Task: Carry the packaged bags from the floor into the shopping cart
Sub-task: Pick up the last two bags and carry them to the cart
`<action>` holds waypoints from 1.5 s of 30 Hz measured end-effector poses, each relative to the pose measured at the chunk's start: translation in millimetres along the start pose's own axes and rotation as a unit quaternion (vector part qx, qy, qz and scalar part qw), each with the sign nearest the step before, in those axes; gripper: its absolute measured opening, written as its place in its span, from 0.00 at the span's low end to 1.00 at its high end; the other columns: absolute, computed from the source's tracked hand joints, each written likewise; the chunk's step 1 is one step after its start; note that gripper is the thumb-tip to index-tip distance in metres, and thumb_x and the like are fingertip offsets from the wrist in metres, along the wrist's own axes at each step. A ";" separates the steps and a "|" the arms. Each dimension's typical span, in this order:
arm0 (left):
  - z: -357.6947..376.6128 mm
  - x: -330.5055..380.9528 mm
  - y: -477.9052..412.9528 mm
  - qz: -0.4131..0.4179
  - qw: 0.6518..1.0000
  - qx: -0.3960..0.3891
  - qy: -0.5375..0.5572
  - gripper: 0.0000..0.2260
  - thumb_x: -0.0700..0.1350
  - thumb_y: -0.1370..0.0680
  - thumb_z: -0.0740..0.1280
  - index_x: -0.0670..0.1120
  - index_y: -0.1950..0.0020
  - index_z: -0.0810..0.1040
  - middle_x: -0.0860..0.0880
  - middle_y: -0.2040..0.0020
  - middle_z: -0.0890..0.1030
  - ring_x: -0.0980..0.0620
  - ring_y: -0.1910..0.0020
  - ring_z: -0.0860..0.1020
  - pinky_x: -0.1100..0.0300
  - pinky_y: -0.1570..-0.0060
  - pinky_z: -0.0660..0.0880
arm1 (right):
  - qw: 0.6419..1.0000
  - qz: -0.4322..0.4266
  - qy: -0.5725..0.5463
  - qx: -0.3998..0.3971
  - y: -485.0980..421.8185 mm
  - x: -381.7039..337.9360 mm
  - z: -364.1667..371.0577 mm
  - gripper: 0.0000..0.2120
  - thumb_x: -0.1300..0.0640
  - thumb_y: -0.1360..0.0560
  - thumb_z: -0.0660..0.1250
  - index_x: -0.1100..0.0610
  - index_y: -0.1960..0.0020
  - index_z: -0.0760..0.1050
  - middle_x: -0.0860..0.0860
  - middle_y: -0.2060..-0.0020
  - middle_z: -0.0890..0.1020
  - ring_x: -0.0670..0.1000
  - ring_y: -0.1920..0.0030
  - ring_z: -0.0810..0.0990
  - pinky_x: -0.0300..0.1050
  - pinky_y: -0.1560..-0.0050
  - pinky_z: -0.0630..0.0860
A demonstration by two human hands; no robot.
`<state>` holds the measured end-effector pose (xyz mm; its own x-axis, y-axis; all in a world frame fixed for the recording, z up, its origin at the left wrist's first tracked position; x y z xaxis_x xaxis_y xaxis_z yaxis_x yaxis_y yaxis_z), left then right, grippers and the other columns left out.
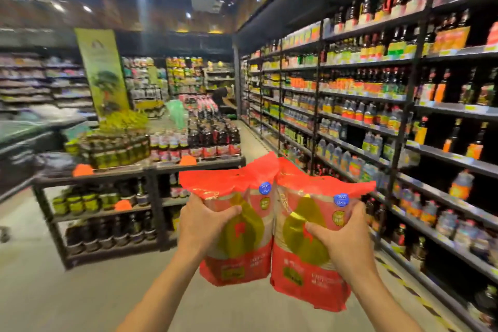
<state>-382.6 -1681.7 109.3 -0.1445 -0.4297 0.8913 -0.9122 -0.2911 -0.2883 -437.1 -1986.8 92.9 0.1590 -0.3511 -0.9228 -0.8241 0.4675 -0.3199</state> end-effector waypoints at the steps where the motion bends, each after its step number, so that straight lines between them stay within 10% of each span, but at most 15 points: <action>1: -20.1 -4.3 3.9 -0.007 1.000 0.013 -0.018 0.33 0.65 0.44 0.80 0.53 0.44 0.79 0.54 0.48 0.85 0.48 0.47 0.83 0.47 0.43 0.79 | 1.000 0.001 -0.014 -0.024 2.3 -5.6 15.2 0.30 0.59 0.38 0.84 0.50 0.46 0.68 0.42 0.57 0.79 0.43 0.57 0.79 0.45 0.58 0.73; 16: -204.0 -73.1 42.7 -0.074 0.975 0.207 -0.042 0.33 0.69 0.48 0.75 0.56 0.47 0.83 0.58 0.53 0.86 0.52 0.52 0.84 0.44 0.47 0.81 | 0.960 -0.027 -0.087 -0.266 60.3 -61.7 203.5 0.37 0.56 0.37 0.85 0.44 0.38 0.66 0.42 0.48 0.80 0.47 0.49 0.81 0.49 0.49 0.79; 22: -272.8 -109.3 10.2 -0.102 0.965 0.239 -0.045 0.23 0.55 0.37 0.84 0.54 0.46 0.81 0.56 0.50 0.85 0.50 0.49 0.83 0.45 0.44 0.80 | 0.946 -0.040 -0.096 -0.306 77.1 -97.6 289.7 0.37 0.57 0.36 0.84 0.43 0.39 0.63 0.40 0.49 0.77 0.42 0.51 0.78 0.46 0.53 0.75; 30: -360.0 -152.0 -28.9 -0.113 0.950 0.287 -0.045 0.37 0.70 0.49 0.76 0.56 0.44 0.82 0.58 0.49 0.86 0.51 0.49 0.84 0.44 0.42 0.80 | 0.936 -0.059 -0.079 -0.339 97.1 -135.6 400.8 0.37 0.52 0.37 0.85 0.43 0.39 0.64 0.43 0.48 0.79 0.51 0.47 0.80 0.55 0.46 0.80; 45: -458.8 -202.1 -82.9 -0.079 0.932 0.348 -0.068 0.25 0.63 0.42 0.78 0.64 0.46 0.83 0.61 0.53 0.86 0.52 0.51 0.85 0.43 0.45 0.81 | 0.908 -0.100 -0.103 -0.394 114.5 -187.0 534.1 0.36 0.53 0.37 0.84 0.45 0.38 0.65 0.43 0.47 0.78 0.51 0.45 0.79 0.55 0.42 0.78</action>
<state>-453.6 -1178.6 113.6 0.0640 -0.4242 0.9033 -0.4409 -0.8240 -0.3557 -270.8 -1434.3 114.0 0.3802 -0.1684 -0.9094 -0.8873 -0.3439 -0.3073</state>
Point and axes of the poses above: each hand's wrist, its own y-axis away from the middle knuckle, its own z-axis out of the palm, x = y × z, the point moved 7 cm from there along -y, towards the middle knuckle
